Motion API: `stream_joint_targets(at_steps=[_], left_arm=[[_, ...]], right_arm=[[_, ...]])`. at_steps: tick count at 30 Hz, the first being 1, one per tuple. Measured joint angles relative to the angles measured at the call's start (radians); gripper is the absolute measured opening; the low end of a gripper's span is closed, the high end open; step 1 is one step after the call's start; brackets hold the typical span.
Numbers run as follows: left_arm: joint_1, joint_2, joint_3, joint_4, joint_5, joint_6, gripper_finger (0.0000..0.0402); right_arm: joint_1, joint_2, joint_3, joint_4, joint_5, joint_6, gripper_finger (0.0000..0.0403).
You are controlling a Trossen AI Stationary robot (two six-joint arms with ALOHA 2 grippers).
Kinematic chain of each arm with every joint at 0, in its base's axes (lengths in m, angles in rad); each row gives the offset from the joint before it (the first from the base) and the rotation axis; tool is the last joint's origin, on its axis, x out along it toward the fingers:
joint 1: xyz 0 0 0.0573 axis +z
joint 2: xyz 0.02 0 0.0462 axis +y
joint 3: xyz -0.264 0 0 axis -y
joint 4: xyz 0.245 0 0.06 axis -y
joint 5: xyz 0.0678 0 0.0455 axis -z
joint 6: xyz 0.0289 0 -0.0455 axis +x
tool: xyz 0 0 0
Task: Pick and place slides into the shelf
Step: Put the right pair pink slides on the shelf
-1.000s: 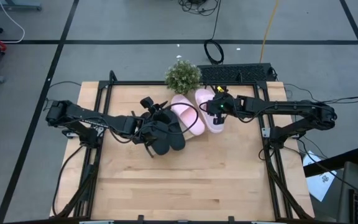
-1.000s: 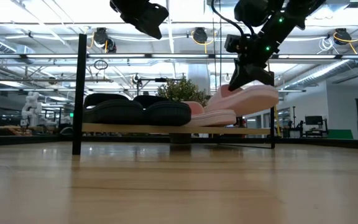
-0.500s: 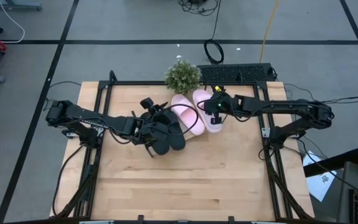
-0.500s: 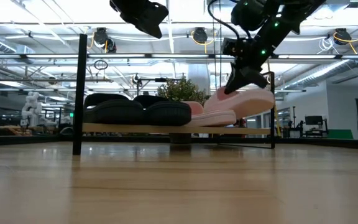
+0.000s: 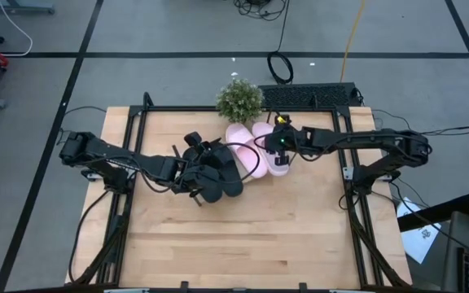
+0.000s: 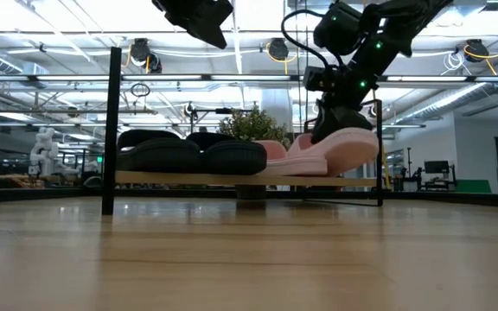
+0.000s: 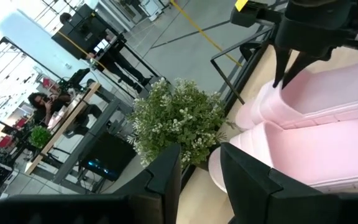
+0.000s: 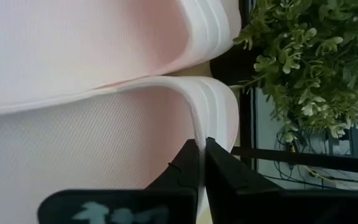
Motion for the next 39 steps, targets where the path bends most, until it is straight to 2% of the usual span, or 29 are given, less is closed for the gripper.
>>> stream_joint_targets(at_steps=[8, 22, 33, 39], left_arm=[[0.0, 0.0, 0.0, 0.0, 0.0, -0.001, 0.012], [0.0, 0.0, 0.0, 0.008, 0.0, 0.0, 0.012], [0.0, 0.0, 0.0, 0.008, 0.0, 0.003, 0.012], [0.0, 0.0, 0.0, 0.016, 0.0, 0.003, 0.012]], right_arm=[[0.008, -0.034, 0.0, 0.022, 0.027, -0.065, 0.0], [0.008, -0.034, 0.001, 0.03, 0.023, -0.08, 0.0], [0.008, -0.034, -0.083, 0.129, 0.028, -0.102, 0.0], [0.018, -0.033, -0.089, 0.143, 0.095, -0.137, 0.0]])
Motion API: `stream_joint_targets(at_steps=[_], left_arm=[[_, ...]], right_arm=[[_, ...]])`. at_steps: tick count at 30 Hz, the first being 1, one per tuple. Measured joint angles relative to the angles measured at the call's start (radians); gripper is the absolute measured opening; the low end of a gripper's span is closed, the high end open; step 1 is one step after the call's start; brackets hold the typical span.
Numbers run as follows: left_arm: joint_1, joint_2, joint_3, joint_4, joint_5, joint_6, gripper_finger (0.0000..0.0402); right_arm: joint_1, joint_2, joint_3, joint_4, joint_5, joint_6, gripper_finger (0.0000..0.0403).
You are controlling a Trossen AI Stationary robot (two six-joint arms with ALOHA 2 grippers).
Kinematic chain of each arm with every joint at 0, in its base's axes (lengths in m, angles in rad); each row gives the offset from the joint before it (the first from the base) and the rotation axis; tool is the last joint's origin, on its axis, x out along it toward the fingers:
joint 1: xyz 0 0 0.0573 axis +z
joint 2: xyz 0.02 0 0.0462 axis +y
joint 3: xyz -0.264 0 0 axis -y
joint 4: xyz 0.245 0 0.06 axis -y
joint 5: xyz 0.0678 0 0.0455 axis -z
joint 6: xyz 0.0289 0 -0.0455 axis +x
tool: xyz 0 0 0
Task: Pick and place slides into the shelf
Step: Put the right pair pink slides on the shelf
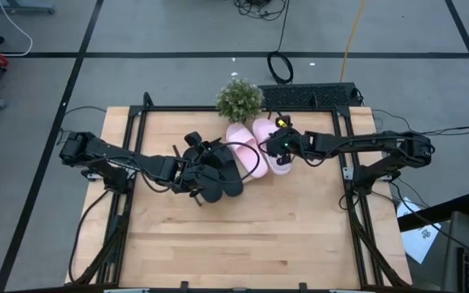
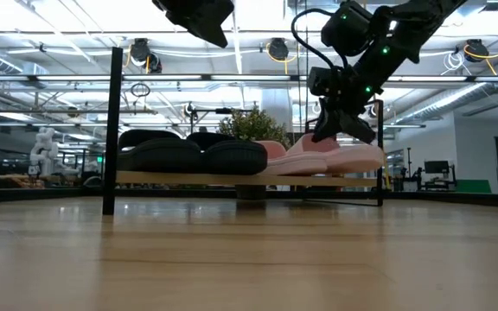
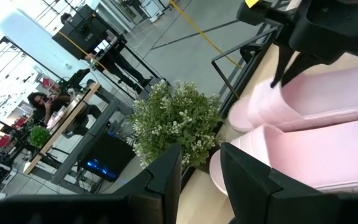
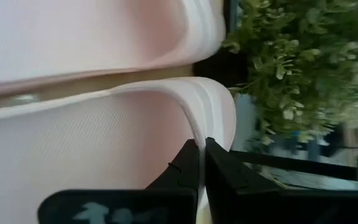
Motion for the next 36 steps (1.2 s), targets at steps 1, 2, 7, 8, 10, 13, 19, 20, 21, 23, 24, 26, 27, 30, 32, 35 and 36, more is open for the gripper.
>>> stream_joint_targets(at_steps=[1, 2, 7, 8, 10, 13, 19, 20, 21, 23, 24, 26, 27, 30, 32, 35, 36], left_arm=[[0.0, 0.0, 0.0, 0.0, 0.0, 0.0, 0.012], [0.0, 0.0, 0.0, 0.0, 0.0, 0.0, 0.012], [0.0, 0.0, 0.0, 0.01, 0.0, 0.008, 0.012], [0.0, 0.0, 0.0, 0.011, 0.0, 0.008, 0.012], [0.0, 0.0, 0.0, 0.013, 0.0, 0.009, 0.012], [0.0, 0.0, 0.0, 0.015, 0.0, 0.009, 0.012], [0.0, 0.0, 0.0, 0.015, 0.0, 0.009, 0.012], [0.0, 0.0, 0.0, 0.015, 0.0, 0.009, 0.012], [0.0, 0.0, 0.0, 0.015, 0.0, 0.009, 0.012], [0.0, 0.0, 0.0, 0.015, 0.0, 0.009, 0.012], [0.0, 0.0, 0.0, 0.015, 0.0, 0.009, 0.012], [0.0, 0.0, 0.0, 0.015, 0.0, 0.011, 0.012], [0.0, 0.0, 0.0, 0.015, 0.0, 0.013, 0.012], [0.0, 0.0, 0.0, 0.015, 0.0, 0.014, 0.012], [0.0, 0.0, 0.0, 0.015, 0.0, 0.014, 0.012], [-0.002, 0.0, 0.0, 0.015, 0.007, 0.014, 0.012], [-0.002, 0.0, 0.0, 0.015, 0.009, 0.014, 0.012]], right_arm=[[0.004, 0.0, 0.0, 0.009, 0.021, -0.012, 0.0], [0.009, 0.0, 0.0, 0.017, 0.041, -0.028, 0.0], [0.02, 0.0, 0.0, 0.029, 0.064, -0.053, 0.0], [0.02, 0.0, 0.0, 0.028, 0.063, -0.047, 0.0], [0.02, 0.0, 0.0, 0.029, 0.062, -0.039, 0.0], [0.02, 0.0, 0.0, 0.029, 0.046, -0.033, 0.0], [0.02, 0.012, 0.0, 0.029, 0.01, -0.006, 0.0], [0.02, 0.016, 0.0, 0.03, 0.01, -0.007, 0.0], [0.02, 0.022, 0.0, 0.03, 0.01, -0.007, 0.0], [0.022, 0.032, 0.0, 0.03, 0.01, -0.006, 0.0], [0.022, 0.038, 0.0, 0.03, 0.01, -0.006, 0.0], [0.027, 0.05, 0.0, 0.031, 0.01, -0.006, 0.0], [0.028, 0.057, 0.0, 0.033, 0.01, -0.006, 0.0], [0.035, 0.072, 0.0, 0.04, 0.015, -0.005, 0.0], [0.04, 0.081, 0.0, 0.047, 0.017, -0.005, 0.0], [0.051, 0.085, 0.0, 0.073, 0.02, -0.007, 0.0], [0.055, 0.085, 0.0, 0.082, 0.02, -0.009, 0.0]])
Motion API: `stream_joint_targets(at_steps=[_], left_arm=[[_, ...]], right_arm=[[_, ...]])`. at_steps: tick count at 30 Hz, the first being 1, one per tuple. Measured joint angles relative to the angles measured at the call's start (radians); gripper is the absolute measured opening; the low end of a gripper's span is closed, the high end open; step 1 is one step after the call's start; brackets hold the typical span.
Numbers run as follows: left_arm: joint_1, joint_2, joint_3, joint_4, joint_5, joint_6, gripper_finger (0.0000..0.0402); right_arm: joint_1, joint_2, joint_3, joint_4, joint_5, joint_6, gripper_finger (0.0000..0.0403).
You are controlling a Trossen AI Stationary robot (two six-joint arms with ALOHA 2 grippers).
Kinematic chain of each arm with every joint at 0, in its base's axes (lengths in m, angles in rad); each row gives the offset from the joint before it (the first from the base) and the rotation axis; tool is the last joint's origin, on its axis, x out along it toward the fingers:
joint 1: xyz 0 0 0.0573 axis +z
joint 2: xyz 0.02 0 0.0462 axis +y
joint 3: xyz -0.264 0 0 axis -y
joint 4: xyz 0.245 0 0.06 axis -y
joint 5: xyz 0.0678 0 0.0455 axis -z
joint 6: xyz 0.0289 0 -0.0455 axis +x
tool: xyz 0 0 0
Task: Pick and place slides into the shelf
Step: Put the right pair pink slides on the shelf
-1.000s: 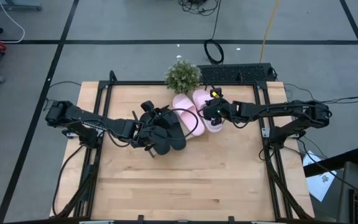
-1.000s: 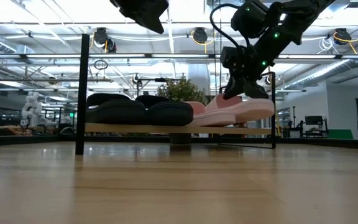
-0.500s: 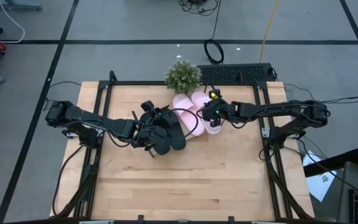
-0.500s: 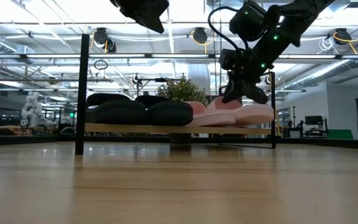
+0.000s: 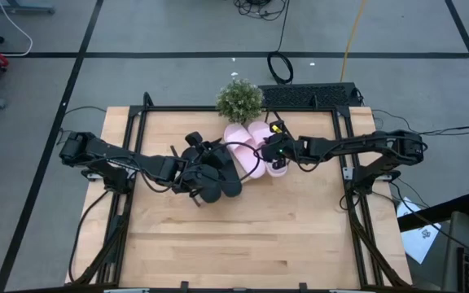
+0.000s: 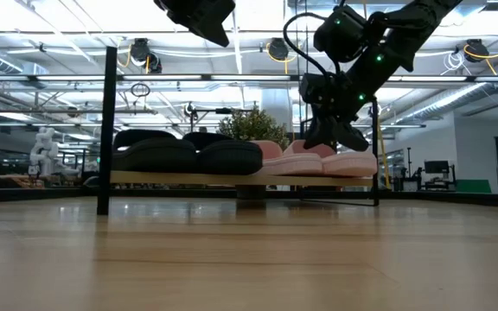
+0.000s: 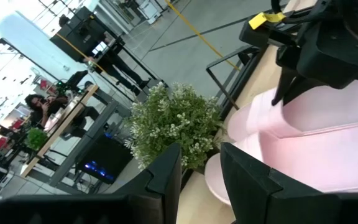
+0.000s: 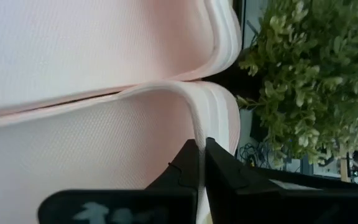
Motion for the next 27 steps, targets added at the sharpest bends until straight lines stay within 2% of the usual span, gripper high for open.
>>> stream_joint_targets(at_steps=[22, 27], left_arm=[[-0.005, 0.0, 0.0, 0.0, 0.016, -0.005, 0.012], [-0.016, 0.0, 0.0, 0.0, 0.016, -0.005, 0.012]], right_arm=[[0.017, 0.0, 0.001, -0.021, -0.006, 0.026, 0.0006], [0.017, 0.0, 0.001, -0.023, -0.006, 0.025, 0.002]])
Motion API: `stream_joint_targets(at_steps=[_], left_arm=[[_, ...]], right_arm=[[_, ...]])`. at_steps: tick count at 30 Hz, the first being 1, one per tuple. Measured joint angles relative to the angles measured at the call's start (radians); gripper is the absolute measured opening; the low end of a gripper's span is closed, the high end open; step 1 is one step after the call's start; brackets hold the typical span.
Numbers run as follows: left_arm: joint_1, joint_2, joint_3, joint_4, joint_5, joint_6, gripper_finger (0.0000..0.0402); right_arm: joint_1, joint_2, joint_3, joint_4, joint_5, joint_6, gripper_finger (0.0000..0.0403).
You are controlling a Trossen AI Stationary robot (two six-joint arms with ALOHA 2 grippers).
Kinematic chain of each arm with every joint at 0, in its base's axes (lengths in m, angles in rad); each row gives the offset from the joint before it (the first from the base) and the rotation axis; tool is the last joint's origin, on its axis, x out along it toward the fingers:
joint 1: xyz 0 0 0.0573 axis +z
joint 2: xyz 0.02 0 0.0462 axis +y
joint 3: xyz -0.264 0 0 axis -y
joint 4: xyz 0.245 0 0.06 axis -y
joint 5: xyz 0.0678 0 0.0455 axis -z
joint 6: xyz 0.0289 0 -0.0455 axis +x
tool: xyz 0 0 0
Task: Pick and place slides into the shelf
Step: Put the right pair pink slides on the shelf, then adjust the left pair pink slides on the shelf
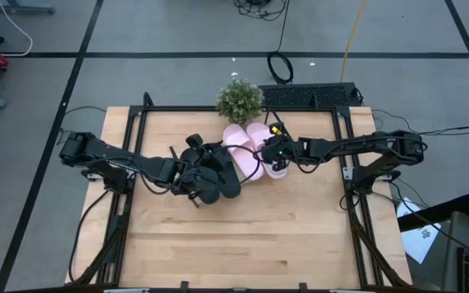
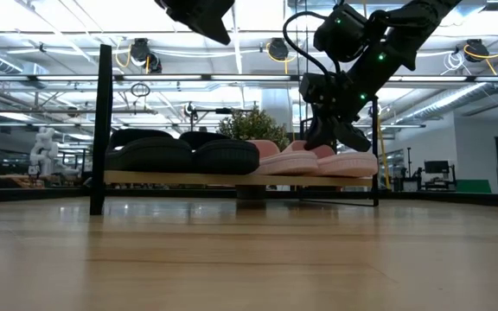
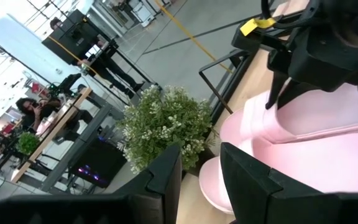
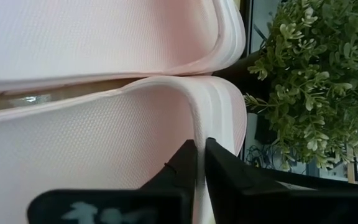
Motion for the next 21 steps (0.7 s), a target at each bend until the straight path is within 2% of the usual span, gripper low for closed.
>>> stream_joint_targets(at_steps=[8, 15, 21], left_arm=[[-0.01, 0.0, 0.0, 0.0, 0.0, 0.004, 0.012], [-0.01, 0.0, 0.0, 0.0, -0.001, 0.003, 0.012], [-0.01, 0.0, 0.0, 0.0, -0.001, 0.003, 0.012]], right_arm=[[0.0, 0.0, 0.0, -0.002, -0.002, -0.001, 0.0069], [0.001, 0.0, 0.0, 0.0, 0.072, -0.002, 0.0131], [0.028, 0.0, 0.0, 0.006, 0.075, 0.001, 0.0162]])
